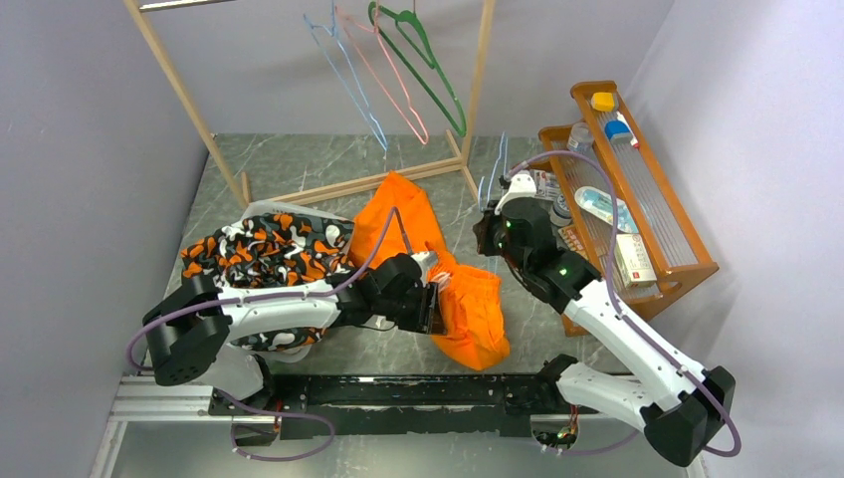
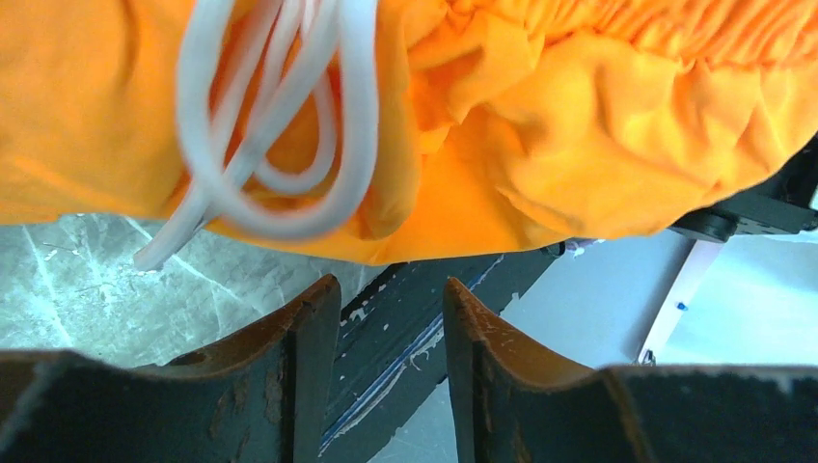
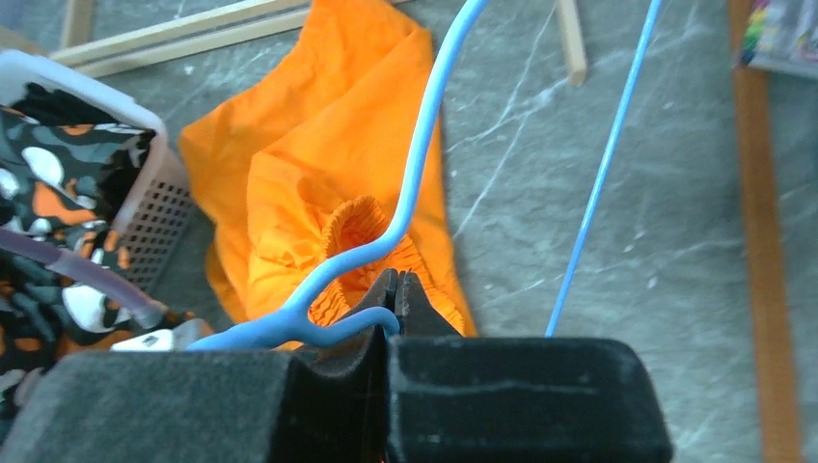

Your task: Remove the shorts from the hanger

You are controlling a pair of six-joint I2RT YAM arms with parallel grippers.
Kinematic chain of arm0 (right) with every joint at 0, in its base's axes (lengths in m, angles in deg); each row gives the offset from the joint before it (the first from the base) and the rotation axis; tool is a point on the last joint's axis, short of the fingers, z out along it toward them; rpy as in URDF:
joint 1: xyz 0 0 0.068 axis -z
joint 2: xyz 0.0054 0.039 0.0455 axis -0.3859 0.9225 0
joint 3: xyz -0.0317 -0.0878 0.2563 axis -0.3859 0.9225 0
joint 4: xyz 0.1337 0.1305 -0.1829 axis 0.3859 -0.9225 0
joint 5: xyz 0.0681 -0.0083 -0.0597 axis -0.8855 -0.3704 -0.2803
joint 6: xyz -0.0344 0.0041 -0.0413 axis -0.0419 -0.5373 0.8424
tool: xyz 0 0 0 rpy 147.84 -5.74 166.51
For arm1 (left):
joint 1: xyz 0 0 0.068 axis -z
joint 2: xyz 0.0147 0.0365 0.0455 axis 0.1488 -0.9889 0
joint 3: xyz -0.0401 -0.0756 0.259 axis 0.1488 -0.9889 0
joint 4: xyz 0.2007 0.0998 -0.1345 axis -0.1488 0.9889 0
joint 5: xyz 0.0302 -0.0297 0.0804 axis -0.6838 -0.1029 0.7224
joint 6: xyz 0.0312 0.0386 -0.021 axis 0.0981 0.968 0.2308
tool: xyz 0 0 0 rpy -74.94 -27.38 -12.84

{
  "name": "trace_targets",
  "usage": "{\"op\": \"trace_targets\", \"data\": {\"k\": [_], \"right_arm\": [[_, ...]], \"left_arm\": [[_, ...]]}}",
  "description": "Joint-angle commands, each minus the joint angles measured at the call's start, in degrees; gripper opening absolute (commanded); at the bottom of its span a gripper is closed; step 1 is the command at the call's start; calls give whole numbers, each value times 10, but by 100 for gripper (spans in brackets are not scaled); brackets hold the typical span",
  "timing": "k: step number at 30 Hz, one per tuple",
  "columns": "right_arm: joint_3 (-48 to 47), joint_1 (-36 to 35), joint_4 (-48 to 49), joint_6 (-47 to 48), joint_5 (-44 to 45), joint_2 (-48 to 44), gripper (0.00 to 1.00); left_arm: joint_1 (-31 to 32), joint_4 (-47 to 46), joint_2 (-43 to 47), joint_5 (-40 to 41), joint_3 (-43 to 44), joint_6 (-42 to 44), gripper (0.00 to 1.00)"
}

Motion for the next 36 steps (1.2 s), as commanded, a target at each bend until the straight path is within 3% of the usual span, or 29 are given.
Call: {"op": "trace_targets", "data": {"k": [1,6,9,12,17,19,28,33,36], "right_arm": [[-41,2,12,111,43,-3,0],[-45,1,71,192,49,-34,0],[-37,2,84,199,67,-50,0],[16,2,163,189,48,-99,0],[141,2,334,169,-114,-205,0],[163,2,354,156,-178,-221,0],[43,2,59,66,41,-193,0],[36,2,-54,-21,-44,-205,0],[63,2,-62,-91,-132,-205,0]], "left_arm": [[8,34,18,58,32,12,48],[10,62,43,113,34,7,50],[10,85,64,151,36,2,50],[10,107,85,184,37,-1,51],[10,133,118,230,37,-9,51],[10,144,131,247,36,-16,51],[10,192,191,330,32,-58,54],[10,230,236,392,30,-88,58],[10,250,244,416,42,-92,59]]}}
